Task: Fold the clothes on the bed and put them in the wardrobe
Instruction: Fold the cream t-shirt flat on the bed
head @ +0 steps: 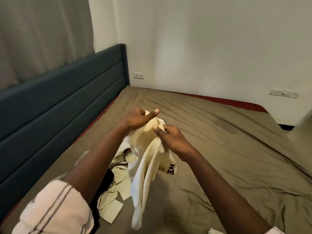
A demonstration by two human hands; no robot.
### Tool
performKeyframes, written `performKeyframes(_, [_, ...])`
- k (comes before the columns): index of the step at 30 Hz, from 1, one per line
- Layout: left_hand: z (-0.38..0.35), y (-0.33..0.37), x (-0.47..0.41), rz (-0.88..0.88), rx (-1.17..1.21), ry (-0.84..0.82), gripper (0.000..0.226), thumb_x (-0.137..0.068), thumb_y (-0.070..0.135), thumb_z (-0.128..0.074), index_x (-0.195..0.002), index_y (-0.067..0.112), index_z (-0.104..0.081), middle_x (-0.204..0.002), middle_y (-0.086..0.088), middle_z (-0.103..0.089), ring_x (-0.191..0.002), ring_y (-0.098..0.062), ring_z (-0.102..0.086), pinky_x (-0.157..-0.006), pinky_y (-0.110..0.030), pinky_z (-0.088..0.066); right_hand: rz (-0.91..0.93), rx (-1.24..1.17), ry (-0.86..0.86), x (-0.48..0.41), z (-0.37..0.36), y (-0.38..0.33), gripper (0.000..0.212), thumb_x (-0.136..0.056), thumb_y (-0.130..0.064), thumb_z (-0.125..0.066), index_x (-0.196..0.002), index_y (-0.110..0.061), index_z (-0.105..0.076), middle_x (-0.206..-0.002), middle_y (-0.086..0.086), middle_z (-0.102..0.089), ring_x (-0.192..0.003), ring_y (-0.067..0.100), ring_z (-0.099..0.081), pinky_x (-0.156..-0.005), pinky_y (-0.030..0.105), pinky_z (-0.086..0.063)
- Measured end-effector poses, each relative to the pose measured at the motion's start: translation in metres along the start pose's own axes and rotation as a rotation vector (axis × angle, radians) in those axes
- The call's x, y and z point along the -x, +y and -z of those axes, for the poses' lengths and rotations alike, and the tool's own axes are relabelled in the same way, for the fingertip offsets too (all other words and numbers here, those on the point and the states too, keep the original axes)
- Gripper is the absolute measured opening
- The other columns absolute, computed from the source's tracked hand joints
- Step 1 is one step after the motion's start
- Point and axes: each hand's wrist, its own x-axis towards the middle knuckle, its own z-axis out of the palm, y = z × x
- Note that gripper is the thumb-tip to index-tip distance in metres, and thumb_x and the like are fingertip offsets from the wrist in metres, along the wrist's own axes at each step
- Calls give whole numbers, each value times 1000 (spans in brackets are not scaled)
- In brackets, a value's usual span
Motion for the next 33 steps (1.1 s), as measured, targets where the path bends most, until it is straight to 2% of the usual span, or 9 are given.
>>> performKeyframes(2, [-14,-13,21,-117,-33,194,76,-82,84,-56,-126,23,-67,-124,5,-69,-111,-16,-66,-93,-40,-56,-50,-195,75,1,1,-3,65,-87,-68,-66,-92,-3,-68,-82,17,-70,-74,27,-65,-73,42,-51])
performKeyframes(4, [-38,-28,47,-255,126,245,60,-84,72,-66,-124,28,-66,-120,13,-69,-107,-6,-66,-90,-38,-59,-97,-359,96,3,11,-5,37,-95,-48,-70,-89,-11,-68,-77,8,-70,-69,19,-65,-68,33,-52])
performKeyframes(7, [-65,-51,67,-282,183,28,48,-82,60,-77,-119,31,-68,-111,10,-74,-102,-9,-71,-88,-46,-60,-146,-471,60,8,29,-5,11,-95,-17,-73,-85,-17,-66,-75,0,-73,-62,11,-68,-58,26,-53])
performKeyframes(11, [-66,-62,63,-261,112,-144,26,-89,42,-78,-107,24,-73,-100,1,-75,-92,-23,-72,-81,-55,-57,-169,-568,110,15,54,0,16,-90,2,-71,-102,-7,-66,-82,5,-76,-71,16,-72,-64,28,-58])
performKeyframes(14, [-67,-53,61,-218,229,-218,17,-97,21,-72,-112,12,-73,-104,-4,-77,-94,-21,-74,-68,-32,-61,-151,-673,189,19,86,2,22,-93,6,-66,-110,-8,-64,-85,5,-75,-73,16,-71,-67,29,-59])
performKeyframes(19, [-72,-45,42,-273,61,-339,27,-92,5,-67,-116,16,-73,-109,-5,-75,-101,-23,-71,-89,-38,-58,-111,-914,251,28,144,13,20,-96,7,-58,-100,-13,-63,-82,4,-70,-72,15,-70,-70,30,-62])
performKeyframes(23, [-91,-38,17,-249,-239,-196,23,-91,8,-69,-94,31,-72,-90,7,-73,-82,-10,-67,-79,-42,-55,-57,-1044,324,34,185,19,18,-98,1,-59,-92,-16,-62,-76,0,-68,-69,13,-67,-68,29,-62])
performKeyframes(27, [-115,-16,8,-304,-76,67,40,-98,2,-56,-111,38,-68,-90,3,-71,-79,-19,-65,-76,-38,-52,10,-1077,395,39,223,32,20,-96,3,-61,-90,-16,-63,-80,-1,-68,-73,11,-67,-69,26,-62])
performKeyframes(33, [-109,45,10,-705,-342,228,24,-94,40,-73,-112,26,-67,-89,9,-62,-80,-6,-60,-65,-22,-48,193,-786,565,58,289,45,16,-93,1,-69,-97,-14,-67,-82,-2,-73,-75,12,-69,-73,28,-60])
